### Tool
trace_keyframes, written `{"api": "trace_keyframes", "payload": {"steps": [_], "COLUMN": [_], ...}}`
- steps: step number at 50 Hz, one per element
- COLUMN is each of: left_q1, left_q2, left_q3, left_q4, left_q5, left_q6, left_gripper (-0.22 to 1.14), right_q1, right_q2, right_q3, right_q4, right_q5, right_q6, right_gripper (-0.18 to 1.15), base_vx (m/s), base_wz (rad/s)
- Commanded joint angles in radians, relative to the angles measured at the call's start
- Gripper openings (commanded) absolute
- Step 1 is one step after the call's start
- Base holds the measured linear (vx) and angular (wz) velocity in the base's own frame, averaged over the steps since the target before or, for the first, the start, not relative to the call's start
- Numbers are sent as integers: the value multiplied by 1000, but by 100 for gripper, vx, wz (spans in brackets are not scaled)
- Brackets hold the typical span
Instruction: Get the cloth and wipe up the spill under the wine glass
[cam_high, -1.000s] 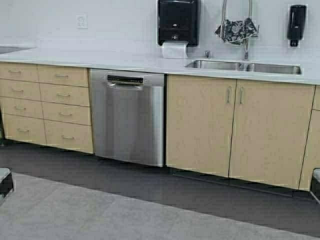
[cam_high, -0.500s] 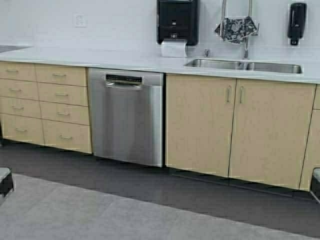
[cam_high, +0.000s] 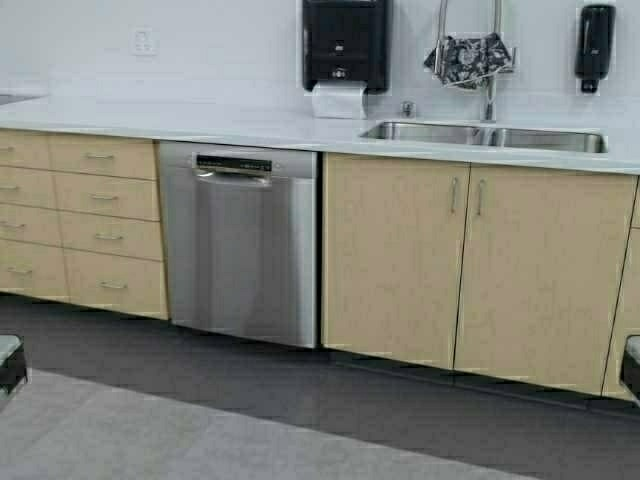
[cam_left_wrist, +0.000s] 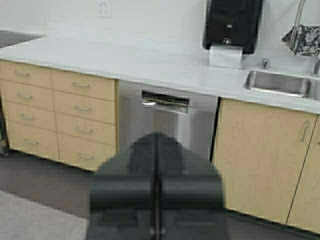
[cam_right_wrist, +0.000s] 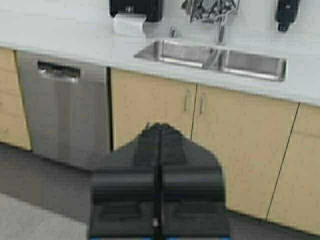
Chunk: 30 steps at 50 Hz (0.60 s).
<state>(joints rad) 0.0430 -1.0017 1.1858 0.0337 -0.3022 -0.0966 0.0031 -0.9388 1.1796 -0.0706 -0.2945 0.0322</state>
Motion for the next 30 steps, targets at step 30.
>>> {"api": "trace_keyframes", "payload": {"steps": [30], "left_q1": [2], "left_q2": [12], "left_q3": [-3], "left_q4": [17], "left_q5": [-43], "left_q6": [-11], "left_gripper": [2], "right_q1": [2], "right_q2": [-28], "right_q3": [-12], "right_q4": [0], "right_q5": [-11], "right_q6": [3], "right_gripper": [5], "base_vx": [32], "base_wz": [-5]}}
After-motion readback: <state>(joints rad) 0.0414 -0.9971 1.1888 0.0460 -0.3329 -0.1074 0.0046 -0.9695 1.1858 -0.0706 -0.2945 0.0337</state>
